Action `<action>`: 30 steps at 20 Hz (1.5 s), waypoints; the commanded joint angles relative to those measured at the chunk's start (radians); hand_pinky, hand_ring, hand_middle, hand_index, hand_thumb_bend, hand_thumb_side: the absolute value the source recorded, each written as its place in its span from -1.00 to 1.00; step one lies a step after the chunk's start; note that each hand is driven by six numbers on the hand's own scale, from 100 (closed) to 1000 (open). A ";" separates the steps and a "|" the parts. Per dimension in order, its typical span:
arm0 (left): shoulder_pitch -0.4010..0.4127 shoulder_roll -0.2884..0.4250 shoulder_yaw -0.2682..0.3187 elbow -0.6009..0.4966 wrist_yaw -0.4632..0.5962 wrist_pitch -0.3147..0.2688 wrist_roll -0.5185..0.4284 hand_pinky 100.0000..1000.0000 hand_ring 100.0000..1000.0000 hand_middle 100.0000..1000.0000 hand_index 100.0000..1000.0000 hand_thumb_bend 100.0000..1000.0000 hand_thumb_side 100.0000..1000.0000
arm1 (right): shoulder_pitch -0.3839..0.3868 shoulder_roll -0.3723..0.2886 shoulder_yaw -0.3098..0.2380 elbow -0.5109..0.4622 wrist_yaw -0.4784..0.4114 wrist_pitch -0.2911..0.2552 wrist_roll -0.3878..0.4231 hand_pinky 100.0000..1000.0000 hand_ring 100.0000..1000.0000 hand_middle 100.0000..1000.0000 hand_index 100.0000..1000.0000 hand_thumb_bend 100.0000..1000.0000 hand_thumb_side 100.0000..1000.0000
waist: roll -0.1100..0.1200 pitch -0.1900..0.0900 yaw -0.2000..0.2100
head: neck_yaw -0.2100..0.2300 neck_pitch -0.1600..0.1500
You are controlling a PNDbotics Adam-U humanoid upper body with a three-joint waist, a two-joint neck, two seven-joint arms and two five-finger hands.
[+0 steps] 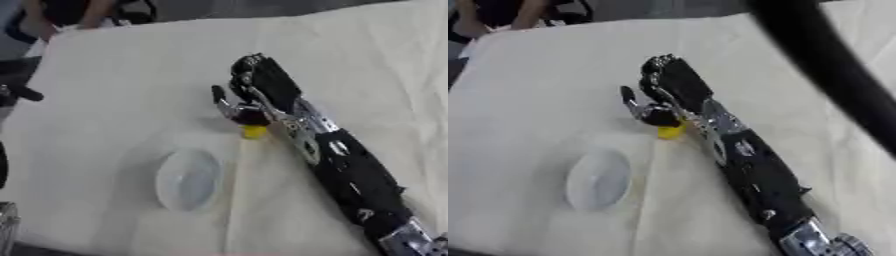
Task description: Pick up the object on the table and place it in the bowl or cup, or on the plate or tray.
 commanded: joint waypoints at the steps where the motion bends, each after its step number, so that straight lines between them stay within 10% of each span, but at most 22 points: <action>1: -0.002 0.014 0.011 -0.019 0.005 0.001 -0.001 -0.18 0.36 0.52 0.58 -0.64 0.72 | 0.071 -0.022 -0.007 0.038 0.010 -0.008 -0.007 -1.00 -1.00 -1.00 -1.00 -1.00 0.40 | 0.014 0.004 0.000 | -0.008 0.003; 4: -0.001 0.015 0.011 -0.019 0.005 0.001 -0.001 -0.18 0.36 0.52 0.58 -0.64 0.72 | 0.071 -0.025 -0.006 0.038 0.015 -0.014 -0.018 -1.00 -1.00 -1.00 -1.00 -1.00 0.44 | 0.014 0.003 0.000 | -0.007 0.005; 5: 0.001 0.016 0.011 -0.018 0.005 0.001 -0.002 -0.18 0.36 0.52 0.58 -0.64 0.73 | 0.072 -0.035 0.007 0.043 0.030 -0.025 -0.004 -1.00 -0.66 -0.58 -0.34 -1.00 0.67 | 0.014 0.001 0.001 | -0.005 0.009; 6: 0.003 0.017 0.011 -0.018 0.005 0.001 -0.003 -0.18 0.36 0.52 0.58 -0.64 0.72 | 0.072 -0.040 0.013 0.045 0.043 -0.035 0.011 -1.00 -1.00 -0.92 -0.72 -1.00 0.60 | 0.015 0.000 0.000 | -0.004 0.011; 7: 0.005 0.019 0.010 -0.017 0.004 0.001 -0.003 -0.18 0.36 0.52 0.58 -0.64 0.73 | 0.074 -0.053 0.027 0.052 0.063 -0.046 0.038 -0.90 -0.26 -0.21 0.00 -1.00 0.68 | 0.014 -0.004 0.000 | 0.000 0.016; 8: 0.009 0.021 0.010 -0.016 0.004 0.001 -0.004 -0.18 0.36 0.52 0.58 -0.64 0.73 | 0.074 -0.062 0.040 0.058 0.089 -0.056 0.075 -1.00 -0.56 -0.50 -0.25 -1.00 0.67 | 0.014 -0.006 -0.001 | 0.002 0.020; 9: 0.013 0.025 0.010 -0.015 0.003 0.002 -0.005 -0.18 0.36 0.52 0.58 -0.64 0.73 | 0.074 -0.077 0.057 0.062 0.115 -0.067 0.113 -0.64 -0.09 -0.01 0.20 -1.00 0.69 | 0.010 -0.012 -0.002 | 0.007 0.028; 16: 0.040 0.055 0.012 -0.005 -0.005 0.002 -0.007 -0.18 0.36 0.52 0.59 -0.64 0.72 | 0.059 -0.132 0.157 0.069 0.233 -0.143 0.310 -0.42 0.05 0.20 0.33 -1.00 0.69 | -0.011 -0.054 -0.031 | 0.033 0.064; 30: 0.059 0.098 0.009 0.012 -0.013 -0.001 -0.014 -0.17 0.36 0.53 0.59 -0.64 0.72 | -0.044 -0.170 0.212 0.010 0.123 -0.215 0.365 -0.52 -0.07 0.10 0.19 -1.00 0.68 | -0.053 -0.117 -0.070 | 0.032 0.072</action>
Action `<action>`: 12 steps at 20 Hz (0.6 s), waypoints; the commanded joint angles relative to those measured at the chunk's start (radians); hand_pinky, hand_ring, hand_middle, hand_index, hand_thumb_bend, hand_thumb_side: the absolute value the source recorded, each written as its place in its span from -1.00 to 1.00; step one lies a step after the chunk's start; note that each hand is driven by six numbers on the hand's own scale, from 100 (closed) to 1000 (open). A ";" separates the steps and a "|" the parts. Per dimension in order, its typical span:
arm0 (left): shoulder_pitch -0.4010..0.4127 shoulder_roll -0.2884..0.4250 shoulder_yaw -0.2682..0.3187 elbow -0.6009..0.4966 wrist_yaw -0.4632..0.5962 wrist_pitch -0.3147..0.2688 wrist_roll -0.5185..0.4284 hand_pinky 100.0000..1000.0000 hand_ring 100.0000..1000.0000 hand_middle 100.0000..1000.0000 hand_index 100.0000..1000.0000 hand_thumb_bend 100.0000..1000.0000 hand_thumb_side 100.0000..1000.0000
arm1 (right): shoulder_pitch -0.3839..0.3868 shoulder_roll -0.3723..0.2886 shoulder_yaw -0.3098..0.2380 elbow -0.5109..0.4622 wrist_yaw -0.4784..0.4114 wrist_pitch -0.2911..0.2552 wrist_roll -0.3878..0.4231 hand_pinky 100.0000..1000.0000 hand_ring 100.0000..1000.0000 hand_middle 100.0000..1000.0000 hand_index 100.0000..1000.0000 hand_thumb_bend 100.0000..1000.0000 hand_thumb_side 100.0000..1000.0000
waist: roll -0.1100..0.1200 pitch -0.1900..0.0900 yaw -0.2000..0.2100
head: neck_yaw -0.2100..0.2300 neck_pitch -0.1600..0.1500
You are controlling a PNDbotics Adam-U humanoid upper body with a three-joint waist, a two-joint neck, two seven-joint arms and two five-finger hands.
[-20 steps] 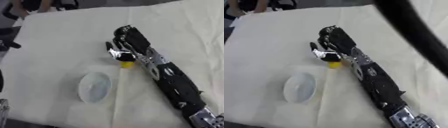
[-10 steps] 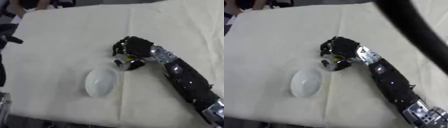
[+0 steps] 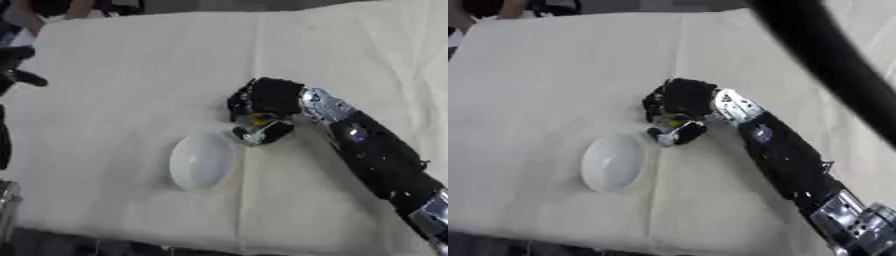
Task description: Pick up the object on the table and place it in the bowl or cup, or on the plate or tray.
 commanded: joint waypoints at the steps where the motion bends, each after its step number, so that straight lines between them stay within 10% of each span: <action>1: -0.003 0.035 0.009 -0.008 -0.009 -0.005 -0.003 -0.17 0.36 0.53 0.59 -0.64 0.72 | -0.027 -0.029 0.003 -0.033 -0.044 -0.004 -0.007 -0.58 -0.11 0.06 0.16 -1.00 0.68 | -0.004 -0.022 -0.003 | 0.005 -0.004; 12: 0.003 0.017 0.013 -0.013 -0.007 -0.004 0.001 -0.17 0.36 0.53 0.59 -0.64 0.72 | 0.031 -0.024 -0.087 -0.113 -0.240 0.099 0.032 -1.00 -0.62 -0.42 -0.13 -1.00 0.32 | 0.036 -0.005 -0.001 | -0.006 0.001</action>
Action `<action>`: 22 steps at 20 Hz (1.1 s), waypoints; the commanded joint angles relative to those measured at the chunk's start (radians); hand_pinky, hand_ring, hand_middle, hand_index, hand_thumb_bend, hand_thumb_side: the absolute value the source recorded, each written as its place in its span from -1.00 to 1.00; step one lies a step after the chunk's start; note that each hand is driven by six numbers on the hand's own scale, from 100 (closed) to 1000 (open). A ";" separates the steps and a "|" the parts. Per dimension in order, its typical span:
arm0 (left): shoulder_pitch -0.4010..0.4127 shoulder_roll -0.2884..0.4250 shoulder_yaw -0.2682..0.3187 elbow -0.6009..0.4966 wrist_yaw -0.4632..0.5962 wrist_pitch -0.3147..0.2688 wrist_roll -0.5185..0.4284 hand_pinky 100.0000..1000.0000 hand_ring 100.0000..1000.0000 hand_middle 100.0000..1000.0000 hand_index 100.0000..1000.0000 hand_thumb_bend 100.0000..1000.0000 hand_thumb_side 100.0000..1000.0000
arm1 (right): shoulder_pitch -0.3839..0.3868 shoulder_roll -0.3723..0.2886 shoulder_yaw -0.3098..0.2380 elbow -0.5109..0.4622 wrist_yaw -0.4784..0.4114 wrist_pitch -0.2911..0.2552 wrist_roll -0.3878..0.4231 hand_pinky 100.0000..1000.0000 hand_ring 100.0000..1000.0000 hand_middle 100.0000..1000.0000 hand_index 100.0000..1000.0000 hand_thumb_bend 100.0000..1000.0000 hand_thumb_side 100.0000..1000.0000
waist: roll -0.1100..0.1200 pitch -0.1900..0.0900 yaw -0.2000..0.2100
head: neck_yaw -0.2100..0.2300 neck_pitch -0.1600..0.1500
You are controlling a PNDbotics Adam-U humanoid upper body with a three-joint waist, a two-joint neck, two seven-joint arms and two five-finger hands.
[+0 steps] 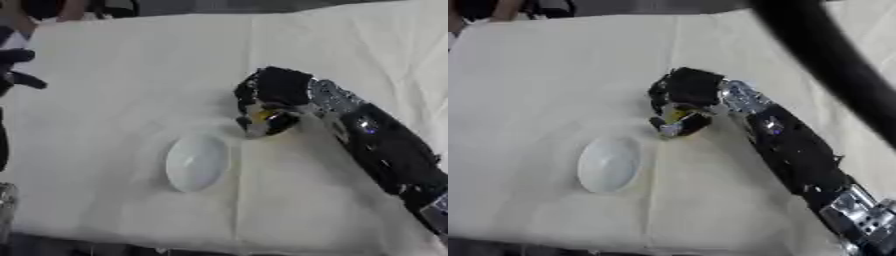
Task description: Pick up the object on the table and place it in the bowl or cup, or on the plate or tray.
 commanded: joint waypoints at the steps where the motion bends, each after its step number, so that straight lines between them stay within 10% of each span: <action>1: 0.000 0.008 0.013 -0.015 -0.003 -0.002 0.001 -0.17 0.36 0.53 0.59 -0.64 0.72 | 0.005 0.010 -0.049 -0.050 -0.062 0.043 0.005 -1.00 -0.65 -0.44 -0.12 -1.00 0.29 | 0.010 -0.006 0.006 | -0.007 0.000; 10: 0.006 0.001 0.017 -0.024 -0.003 0.001 0.000 -0.17 0.36 0.53 0.59 -0.64 0.72 | 0.036 0.000 -0.064 -0.100 -0.117 0.076 0.067 -1.00 -0.44 -0.25 0.08 -1.00 0.41 | 0.035 0.009 0.010 | -0.016 0.000; 22: 0.001 0.015 0.017 -0.032 -0.011 0.000 -0.003 -0.16 0.36 0.53 0.59 -0.64 0.72 | 0.058 -0.048 0.031 0.072 0.138 -0.058 0.112 -0.56 -0.10 0.10 0.27 -1.00 0.49 | 0.015 0.019 0.012 | -0.012 0.000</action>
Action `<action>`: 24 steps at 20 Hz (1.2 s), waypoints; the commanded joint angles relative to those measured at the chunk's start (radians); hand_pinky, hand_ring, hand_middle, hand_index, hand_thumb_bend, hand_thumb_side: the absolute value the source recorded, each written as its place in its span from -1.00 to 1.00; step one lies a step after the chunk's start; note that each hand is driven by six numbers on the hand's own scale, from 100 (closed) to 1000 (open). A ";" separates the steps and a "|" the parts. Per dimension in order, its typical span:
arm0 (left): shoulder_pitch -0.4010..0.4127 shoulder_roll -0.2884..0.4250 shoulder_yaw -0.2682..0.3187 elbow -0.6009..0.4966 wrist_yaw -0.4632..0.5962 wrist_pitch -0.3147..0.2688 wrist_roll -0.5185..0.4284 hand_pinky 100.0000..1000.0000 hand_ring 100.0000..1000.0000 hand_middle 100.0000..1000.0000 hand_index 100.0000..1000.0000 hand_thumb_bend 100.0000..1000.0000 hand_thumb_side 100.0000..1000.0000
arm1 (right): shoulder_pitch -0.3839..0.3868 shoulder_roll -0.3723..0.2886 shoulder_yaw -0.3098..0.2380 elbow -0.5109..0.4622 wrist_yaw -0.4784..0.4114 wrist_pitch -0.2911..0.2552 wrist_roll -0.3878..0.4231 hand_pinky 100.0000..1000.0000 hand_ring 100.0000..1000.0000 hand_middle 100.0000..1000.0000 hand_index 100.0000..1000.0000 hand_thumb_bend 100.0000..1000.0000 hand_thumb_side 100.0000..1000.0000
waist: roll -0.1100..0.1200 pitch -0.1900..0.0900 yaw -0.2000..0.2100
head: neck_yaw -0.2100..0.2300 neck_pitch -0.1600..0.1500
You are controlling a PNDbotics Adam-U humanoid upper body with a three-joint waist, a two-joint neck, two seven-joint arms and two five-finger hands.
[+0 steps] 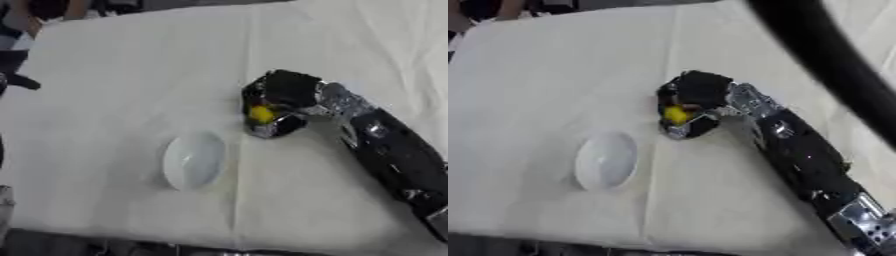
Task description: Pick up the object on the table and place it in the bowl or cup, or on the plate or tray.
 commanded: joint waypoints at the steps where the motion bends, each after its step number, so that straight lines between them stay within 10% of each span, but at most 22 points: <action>1: -0.007 0.027 0.011 -0.020 -0.009 -0.001 -0.003 -0.16 0.36 0.53 0.59 -0.64 0.72 | 0.006 -0.023 0.024 0.089 0.070 -0.028 -0.007 -0.56 -0.09 0.10 0.27 -1.00 0.49 | -0.008 -0.004 0.002 | -0.002 -0.003; 5: -0.010 0.034 0.010 -0.024 -0.012 -0.001 -0.005 -0.16 0.36 0.53 0.59 -0.64 0.72 | -0.009 -0.034 0.036 0.143 0.108 -0.063 -0.047 -0.85 -0.32 -0.08 0.12 -1.00 0.41 | -0.015 -0.002 0.002 | -0.007 -0.003; 6: -0.010 0.034 0.010 -0.025 -0.012 -0.001 -0.005 -0.16 0.36 0.53 0.59 -0.64 0.72 | -0.012 -0.033 0.031 0.148 0.106 -0.067 -0.069 -1.00 -0.74 -0.44 -0.14 -1.00 0.35 | -0.014 -0.001 0.003 | -0.008 -0.003; 7: -0.009 0.033 0.010 -0.026 -0.013 -0.001 -0.005 -0.16 0.36 0.53 0.59 -0.64 0.72 | -0.013 -0.032 0.027 0.149 0.102 -0.068 -0.094 -1.00 -0.58 -0.30 -0.07 -1.00 0.35 | -0.013 0.000 0.003 | -0.008 -0.003; 8: -0.009 0.032 0.011 -0.026 -0.013 -0.001 -0.005 -0.16 0.36 0.53 0.59 -0.64 0.72 | -0.014 -0.029 0.023 0.148 0.096 -0.068 -0.120 -1.00 -1.00 -0.82 -0.42 -1.00 0.24 | -0.011 0.001 0.004 | -0.009 -0.003; 10: -0.009 0.031 0.012 -0.029 -0.014 -0.001 -0.004 -0.16 0.36 0.53 0.59 -0.64 0.72 | -0.011 -0.023 0.015 0.140 0.063 -0.072 -0.182 -1.00 -1.00 -1.00 -0.69 -1.00 0.12 | -0.007 0.003 0.005 | -0.011 -0.003; 15: -0.010 0.027 0.013 -0.034 -0.013 0.000 -0.002 -0.16 0.35 0.53 0.59 -0.64 0.72 | -0.002 -0.005 -0.001 0.147 -0.076 -0.093 -0.222 -1.00 -1.00 -1.00 -0.87 -0.70 -0.36 | -0.001 0.005 0.011 | -0.013 -0.003; 24: -0.010 0.027 0.014 -0.036 -0.014 0.002 -0.005 -0.17 0.33 0.52 0.56 -0.64 0.72 | -0.005 -0.009 0.000 0.074 -0.253 -0.044 -0.029 -1.00 -1.00 -1.00 -0.89 -0.82 -0.39 | -0.003 0.001 0.014 | -0.013 -0.003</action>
